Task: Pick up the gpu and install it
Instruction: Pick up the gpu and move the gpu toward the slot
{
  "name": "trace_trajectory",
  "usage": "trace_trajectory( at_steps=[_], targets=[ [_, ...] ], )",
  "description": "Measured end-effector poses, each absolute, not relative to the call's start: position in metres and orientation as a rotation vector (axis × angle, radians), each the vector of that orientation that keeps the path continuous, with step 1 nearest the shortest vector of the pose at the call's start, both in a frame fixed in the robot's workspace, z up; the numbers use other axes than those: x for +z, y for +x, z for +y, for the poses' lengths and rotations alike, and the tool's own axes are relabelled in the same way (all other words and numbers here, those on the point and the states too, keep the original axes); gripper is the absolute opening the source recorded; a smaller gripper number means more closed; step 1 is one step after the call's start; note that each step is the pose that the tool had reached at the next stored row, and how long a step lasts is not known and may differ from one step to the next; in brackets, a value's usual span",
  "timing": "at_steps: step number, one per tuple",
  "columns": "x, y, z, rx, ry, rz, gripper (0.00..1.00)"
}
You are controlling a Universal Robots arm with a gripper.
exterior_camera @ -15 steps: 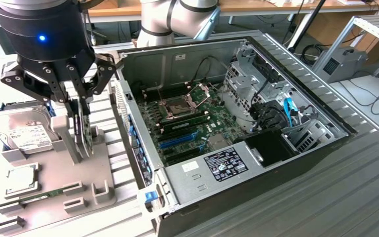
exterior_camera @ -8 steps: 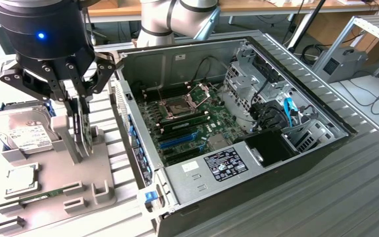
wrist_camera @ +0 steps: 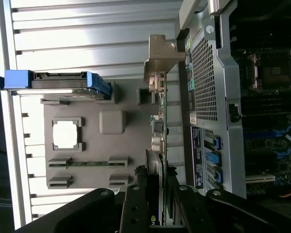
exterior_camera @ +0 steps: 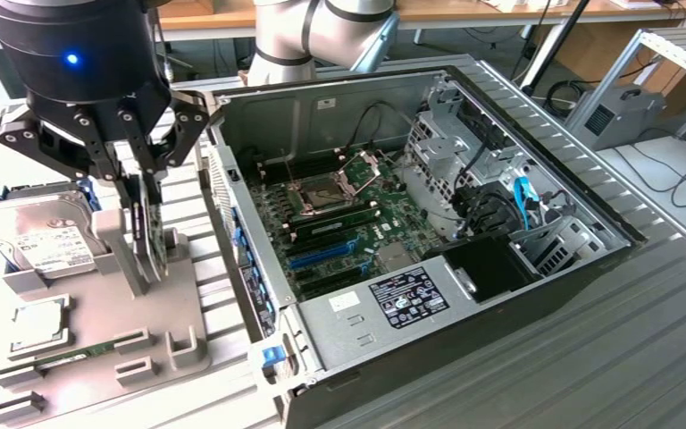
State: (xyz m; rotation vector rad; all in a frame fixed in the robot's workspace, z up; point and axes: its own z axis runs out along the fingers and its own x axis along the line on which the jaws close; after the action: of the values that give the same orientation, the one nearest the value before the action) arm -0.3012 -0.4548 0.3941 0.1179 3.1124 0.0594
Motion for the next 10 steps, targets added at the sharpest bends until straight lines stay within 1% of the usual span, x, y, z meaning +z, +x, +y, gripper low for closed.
trace_trajectory(
  at_steps=[10],
  targets=[
    [0.3981, -0.3012, -0.4548, 0.059, 0.118, 3.112, 0.26]
  ],
)
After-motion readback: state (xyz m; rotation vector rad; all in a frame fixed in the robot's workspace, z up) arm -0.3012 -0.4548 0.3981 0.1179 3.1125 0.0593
